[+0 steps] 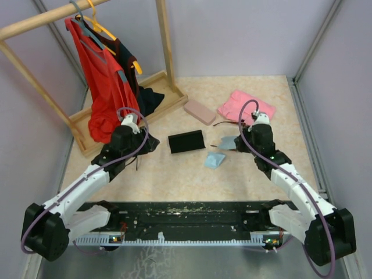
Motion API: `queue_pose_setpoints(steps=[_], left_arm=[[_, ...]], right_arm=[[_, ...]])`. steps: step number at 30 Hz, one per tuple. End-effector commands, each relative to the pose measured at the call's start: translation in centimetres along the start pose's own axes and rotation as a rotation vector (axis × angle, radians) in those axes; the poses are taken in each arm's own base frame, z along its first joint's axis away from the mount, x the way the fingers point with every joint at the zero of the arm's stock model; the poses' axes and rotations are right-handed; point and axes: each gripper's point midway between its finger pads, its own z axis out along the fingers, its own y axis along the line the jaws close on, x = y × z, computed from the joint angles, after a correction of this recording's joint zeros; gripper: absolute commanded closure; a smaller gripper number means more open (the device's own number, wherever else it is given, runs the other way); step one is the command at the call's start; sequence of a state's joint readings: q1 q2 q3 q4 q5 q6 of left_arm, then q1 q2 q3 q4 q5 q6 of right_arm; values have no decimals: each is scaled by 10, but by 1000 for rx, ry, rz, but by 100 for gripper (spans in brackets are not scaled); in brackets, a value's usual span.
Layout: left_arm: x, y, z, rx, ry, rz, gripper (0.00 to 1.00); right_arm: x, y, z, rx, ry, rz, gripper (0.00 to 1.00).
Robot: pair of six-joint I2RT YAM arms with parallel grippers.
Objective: Organize the sunglasses
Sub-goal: Pick up the glasses cleaning cloth from the center of the board, then place the glasses cleaning cloth at the center of the board.
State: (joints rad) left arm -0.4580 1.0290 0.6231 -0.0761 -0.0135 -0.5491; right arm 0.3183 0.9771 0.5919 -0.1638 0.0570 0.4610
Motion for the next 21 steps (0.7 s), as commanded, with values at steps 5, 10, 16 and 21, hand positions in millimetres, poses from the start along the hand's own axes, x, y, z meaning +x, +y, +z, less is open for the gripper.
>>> queue_pose_setpoints(steps=[5, 10, 16, 21], left_arm=[[-15, 2, -18, -18, -62, -9, 49], [-20, 5, -27, -40, -83, -7, 49], [-19, 13, -37, -79, -88, -10, 47], [-29, 21, -49, -128, -145, -39, 38]], right_arm=[[-38, 93, -43, -287, -72, -104, 100], [-26, 140, -60, -431, -38, -97, 100], [0, 186, -77, -571, 18, -51, 100], [31, 224, -89, -653, 64, -9, 100]])
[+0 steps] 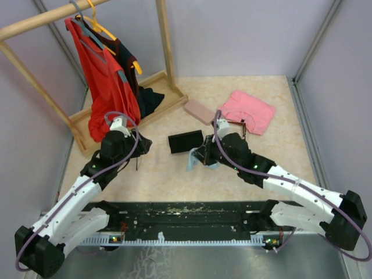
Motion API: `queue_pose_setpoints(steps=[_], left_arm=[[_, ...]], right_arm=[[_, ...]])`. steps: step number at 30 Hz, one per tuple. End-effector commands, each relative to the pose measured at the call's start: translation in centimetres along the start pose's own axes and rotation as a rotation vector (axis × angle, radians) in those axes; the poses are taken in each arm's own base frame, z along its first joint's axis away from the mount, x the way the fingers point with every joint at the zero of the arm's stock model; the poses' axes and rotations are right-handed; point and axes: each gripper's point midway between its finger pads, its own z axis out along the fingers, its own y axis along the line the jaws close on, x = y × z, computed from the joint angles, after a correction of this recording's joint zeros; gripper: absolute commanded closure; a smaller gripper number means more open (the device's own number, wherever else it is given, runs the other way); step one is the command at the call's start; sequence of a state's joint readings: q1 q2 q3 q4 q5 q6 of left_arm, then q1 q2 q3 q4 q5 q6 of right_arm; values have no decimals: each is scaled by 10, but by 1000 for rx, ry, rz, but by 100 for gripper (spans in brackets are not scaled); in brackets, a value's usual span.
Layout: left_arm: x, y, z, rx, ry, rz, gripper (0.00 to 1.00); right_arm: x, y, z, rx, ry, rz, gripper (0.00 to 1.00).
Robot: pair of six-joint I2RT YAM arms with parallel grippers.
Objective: Organize the sunglasses
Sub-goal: Place the glasses cleaning cloth at the center of the board.
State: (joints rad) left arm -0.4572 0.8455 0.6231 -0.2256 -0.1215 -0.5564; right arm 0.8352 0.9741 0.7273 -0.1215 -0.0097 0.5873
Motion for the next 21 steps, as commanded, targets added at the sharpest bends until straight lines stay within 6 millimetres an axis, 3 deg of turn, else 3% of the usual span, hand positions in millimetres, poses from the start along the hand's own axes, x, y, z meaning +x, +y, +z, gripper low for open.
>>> queue_pose_setpoints(steps=[1, 6, 9, 13, 17, 21], left_arm=[[-17, 11, -14, -66, -73, -40, 34], [-36, 16, -32, -88, -167, -72, 29], [-42, 16, -38, -84, -200, -69, 26], [-38, 18, -36, -90, -182, -47, 28], [-23, 18, -25, -90, -109, -27, 32], [0, 16, -9, -73, -11, -17, 37]], right_arm=[[-5, 50, 11, -121, -68, 84, 100], [13, 81, 22, -200, -50, 155, 100], [26, 76, 29, -192, -37, 251, 100], [56, 19, 40, 19, -25, 335, 100], [82, -33, 45, 118, 5, 406, 100], [89, -66, 45, 203, 4, 403, 100]])
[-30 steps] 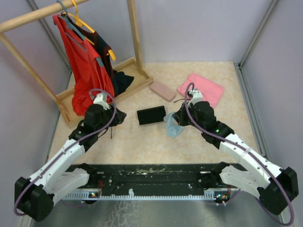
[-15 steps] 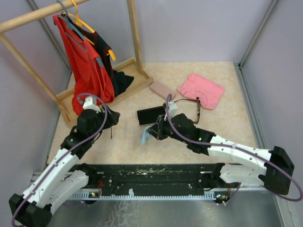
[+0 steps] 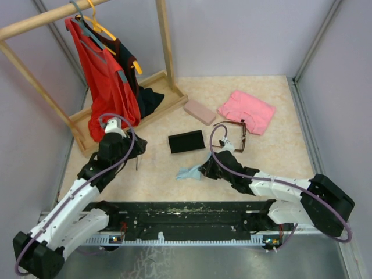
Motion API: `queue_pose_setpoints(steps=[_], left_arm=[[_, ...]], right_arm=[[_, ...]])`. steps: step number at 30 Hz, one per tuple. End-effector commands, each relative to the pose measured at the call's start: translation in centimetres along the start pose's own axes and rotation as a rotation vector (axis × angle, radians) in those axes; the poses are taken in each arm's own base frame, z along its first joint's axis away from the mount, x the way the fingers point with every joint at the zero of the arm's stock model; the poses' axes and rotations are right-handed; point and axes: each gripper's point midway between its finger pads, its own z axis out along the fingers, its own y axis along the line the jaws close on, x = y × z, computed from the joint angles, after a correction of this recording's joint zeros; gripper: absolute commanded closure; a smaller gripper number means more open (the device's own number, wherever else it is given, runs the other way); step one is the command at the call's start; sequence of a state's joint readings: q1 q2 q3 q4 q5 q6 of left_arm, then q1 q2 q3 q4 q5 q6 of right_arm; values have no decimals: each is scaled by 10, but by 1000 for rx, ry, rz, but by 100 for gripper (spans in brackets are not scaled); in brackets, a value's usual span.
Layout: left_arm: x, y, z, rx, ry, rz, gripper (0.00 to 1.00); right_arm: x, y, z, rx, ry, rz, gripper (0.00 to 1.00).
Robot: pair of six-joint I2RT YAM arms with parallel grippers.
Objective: Organize the sunglasses
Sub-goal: Place the glasses cleaning cloth at the center of the board, then adjust the glasses cleaning cloth at the center of the board.
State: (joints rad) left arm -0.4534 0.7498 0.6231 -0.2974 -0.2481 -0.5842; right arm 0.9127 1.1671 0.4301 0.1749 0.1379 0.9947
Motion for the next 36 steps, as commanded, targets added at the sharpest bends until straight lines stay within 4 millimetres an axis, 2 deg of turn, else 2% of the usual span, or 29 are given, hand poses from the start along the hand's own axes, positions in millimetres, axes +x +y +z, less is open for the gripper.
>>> queue_pose_setpoints(steps=[1, 8, 14, 20, 25, 31, 36], left_arm=[[25, -3, 11, 27, 103, 21, 37], [73, -12, 30, 109, 277, 24, 40], [111, -23, 36, 157, 384, 22, 41], [151, -54, 25, 201, 445, 68, 41], [178, -64, 19, 209, 491, 80, 42], [201, -79, 14, 197, 525, 133, 45], [218, -86, 9, 110, 526, 215, 50]], right_arm=[[-22, -7, 5, 13, -78, 44, 100], [-30, -42, 3, 156, -108, -8, 100], [-37, -57, -1, 240, -98, -62, 100], [-37, -56, -3, 240, -71, -100, 75], [-40, -60, -16, 255, -87, -117, 59], [-39, -71, -31, 285, -98, -128, 57], [-39, -80, -43, 298, -134, -101, 57]])
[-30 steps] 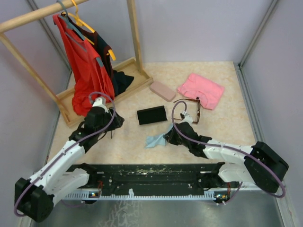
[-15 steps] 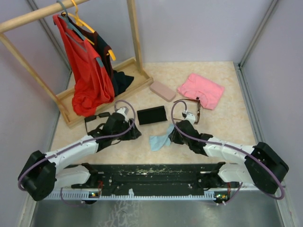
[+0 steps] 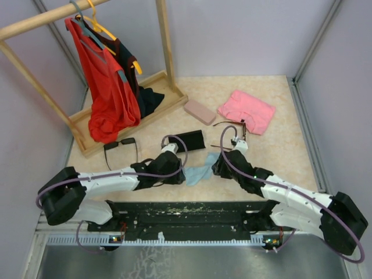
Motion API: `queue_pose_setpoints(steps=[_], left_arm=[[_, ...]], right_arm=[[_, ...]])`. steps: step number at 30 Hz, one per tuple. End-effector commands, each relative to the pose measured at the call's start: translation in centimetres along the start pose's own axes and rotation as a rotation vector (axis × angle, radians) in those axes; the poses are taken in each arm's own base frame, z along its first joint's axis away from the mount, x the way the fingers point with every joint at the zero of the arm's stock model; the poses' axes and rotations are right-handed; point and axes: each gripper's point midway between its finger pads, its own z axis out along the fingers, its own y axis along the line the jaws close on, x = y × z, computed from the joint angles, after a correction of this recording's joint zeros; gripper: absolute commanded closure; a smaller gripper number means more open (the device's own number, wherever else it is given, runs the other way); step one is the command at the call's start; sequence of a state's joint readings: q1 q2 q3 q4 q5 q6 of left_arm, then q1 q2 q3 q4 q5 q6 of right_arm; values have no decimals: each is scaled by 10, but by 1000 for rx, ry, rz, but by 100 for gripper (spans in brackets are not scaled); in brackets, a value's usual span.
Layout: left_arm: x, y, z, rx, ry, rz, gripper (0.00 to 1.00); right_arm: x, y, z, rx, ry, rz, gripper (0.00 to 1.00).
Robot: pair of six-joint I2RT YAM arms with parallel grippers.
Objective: Organize the sunglasses
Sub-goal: Adjust the glasses cleaning cloth at the center of the board.
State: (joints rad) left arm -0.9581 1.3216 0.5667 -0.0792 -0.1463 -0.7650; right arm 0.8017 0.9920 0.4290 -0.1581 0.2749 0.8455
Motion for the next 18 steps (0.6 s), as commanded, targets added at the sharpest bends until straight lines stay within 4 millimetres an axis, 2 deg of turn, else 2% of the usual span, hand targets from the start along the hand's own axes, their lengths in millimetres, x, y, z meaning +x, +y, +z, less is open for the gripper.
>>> queue_pose_setpoints(steps=[1, 7, 18], left_arm=[[-6, -14, 3, -90, -46, 4, 51], [13, -19, 12, -182, -12, 32, 54], [27, -28, 23, -281, 40, 111, 55]], right_arm=[[-8, -14, -8, 34, -63, 27, 57], [-13, -22, -18, 22, -117, 53, 58], [-7, -31, -22, 15, -123, 52, 59]])
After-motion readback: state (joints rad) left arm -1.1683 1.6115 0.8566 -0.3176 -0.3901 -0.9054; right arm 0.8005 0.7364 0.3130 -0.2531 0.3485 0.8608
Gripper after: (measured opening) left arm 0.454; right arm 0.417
